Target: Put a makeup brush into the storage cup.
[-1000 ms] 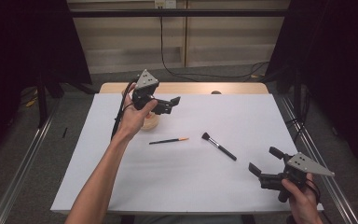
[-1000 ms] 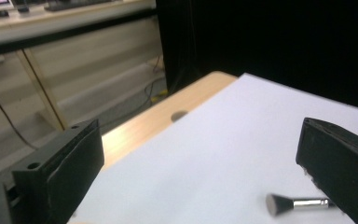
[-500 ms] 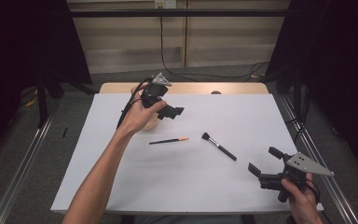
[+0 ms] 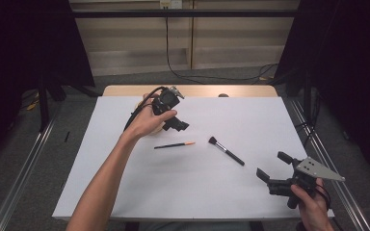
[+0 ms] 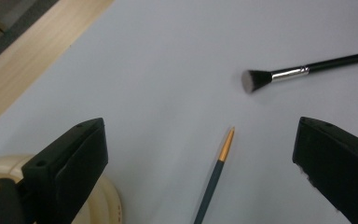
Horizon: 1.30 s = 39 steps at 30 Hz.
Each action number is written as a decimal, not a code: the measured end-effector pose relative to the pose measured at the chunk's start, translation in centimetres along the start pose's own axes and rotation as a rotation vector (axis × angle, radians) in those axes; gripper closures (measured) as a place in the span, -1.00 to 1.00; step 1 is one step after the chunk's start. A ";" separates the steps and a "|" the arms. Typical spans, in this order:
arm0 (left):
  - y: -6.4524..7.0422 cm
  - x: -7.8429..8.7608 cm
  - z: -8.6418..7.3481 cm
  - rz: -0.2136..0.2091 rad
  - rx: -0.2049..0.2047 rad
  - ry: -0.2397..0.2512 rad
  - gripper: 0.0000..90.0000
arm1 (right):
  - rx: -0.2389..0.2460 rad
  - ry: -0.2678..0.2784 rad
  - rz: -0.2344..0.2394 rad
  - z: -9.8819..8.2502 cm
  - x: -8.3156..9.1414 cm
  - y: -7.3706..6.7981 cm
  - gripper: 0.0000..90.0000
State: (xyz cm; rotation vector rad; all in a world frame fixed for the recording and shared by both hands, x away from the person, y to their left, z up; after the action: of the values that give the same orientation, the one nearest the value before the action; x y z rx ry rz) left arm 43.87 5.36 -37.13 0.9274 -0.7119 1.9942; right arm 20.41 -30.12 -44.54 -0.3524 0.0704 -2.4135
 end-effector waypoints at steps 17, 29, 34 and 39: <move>0.7 -1.8 -1.1 -0.052 -0.075 -0.186 -0.88 | 0.000 0.000 0.001 0.0 0.1 0.0 -1.00; 1.1 -2.9 -1.5 -0.090 -0.098 -0.231 -0.87 | -0.001 -0.002 0.005 0.0 0.1 -0.1 -1.00; 1.3 -3.3 -1.6 -0.108 -0.130 -0.248 -0.87 | 0.004 -0.008 0.007 0.0 0.1 -0.2 -1.00; 1.5 -3.8 -1.7 -0.145 -0.162 -0.250 -0.86 | 0.003 -0.007 0.006 -0.1 0.1 -0.2 -1.00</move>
State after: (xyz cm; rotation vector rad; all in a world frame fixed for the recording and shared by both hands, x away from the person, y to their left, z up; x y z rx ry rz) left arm 43.55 4.18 -41.41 1.1087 -0.9040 1.6842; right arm 20.26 -30.05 -44.56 -0.3589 0.0641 -2.4058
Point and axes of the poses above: each handheld gripper's, and its own axes: x roughly backward along the jaws, z roughly out of its top, y roughly to its right, the point moved 1 cm from there along -x, roughly forward along the jaws, and after that the axes turned 10 degrees about z, right-handed, at the moved point
